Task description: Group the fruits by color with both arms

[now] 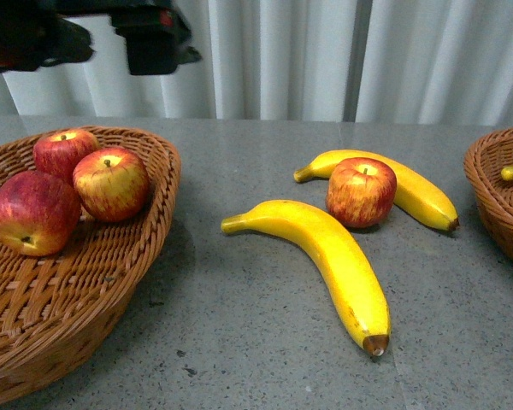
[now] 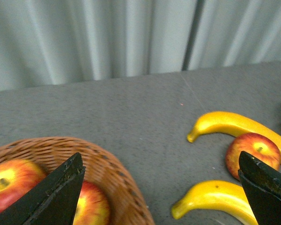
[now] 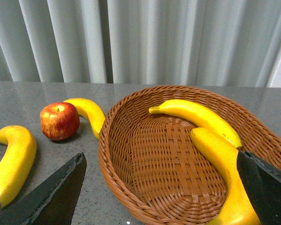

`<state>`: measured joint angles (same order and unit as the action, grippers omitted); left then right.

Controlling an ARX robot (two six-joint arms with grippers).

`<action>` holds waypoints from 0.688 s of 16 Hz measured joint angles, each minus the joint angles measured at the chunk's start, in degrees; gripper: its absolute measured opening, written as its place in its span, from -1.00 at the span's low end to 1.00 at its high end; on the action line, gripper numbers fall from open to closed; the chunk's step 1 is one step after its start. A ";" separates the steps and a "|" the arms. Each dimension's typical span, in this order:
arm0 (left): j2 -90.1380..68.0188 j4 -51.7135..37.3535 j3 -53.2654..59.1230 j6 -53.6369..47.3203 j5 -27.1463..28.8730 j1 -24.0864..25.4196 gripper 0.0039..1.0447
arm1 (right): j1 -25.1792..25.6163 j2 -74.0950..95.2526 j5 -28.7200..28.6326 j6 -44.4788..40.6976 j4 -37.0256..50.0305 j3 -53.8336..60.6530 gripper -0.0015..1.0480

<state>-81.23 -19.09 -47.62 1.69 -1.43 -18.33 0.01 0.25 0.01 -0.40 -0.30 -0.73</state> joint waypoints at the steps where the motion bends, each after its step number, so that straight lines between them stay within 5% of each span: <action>1: -2.58 1.49 -2.40 -0.83 -2.62 -0.74 0.88 | 0.00 0.00 0.00 0.00 0.00 0.00 0.87; 6: -13.99 9.05 -13.92 -9.40 -10.49 -5.86 0.88 | 0.00 0.00 0.00 0.00 0.02 0.00 0.87; 11: -24.26 11.72 -21.27 -17.64 -10.97 -8.33 0.88 | 0.00 0.00 0.00 0.00 0.00 0.00 0.87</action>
<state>-105.49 -7.38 -68.88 -15.94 -12.40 -26.65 0.01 0.25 0.01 -0.40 -0.30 -0.73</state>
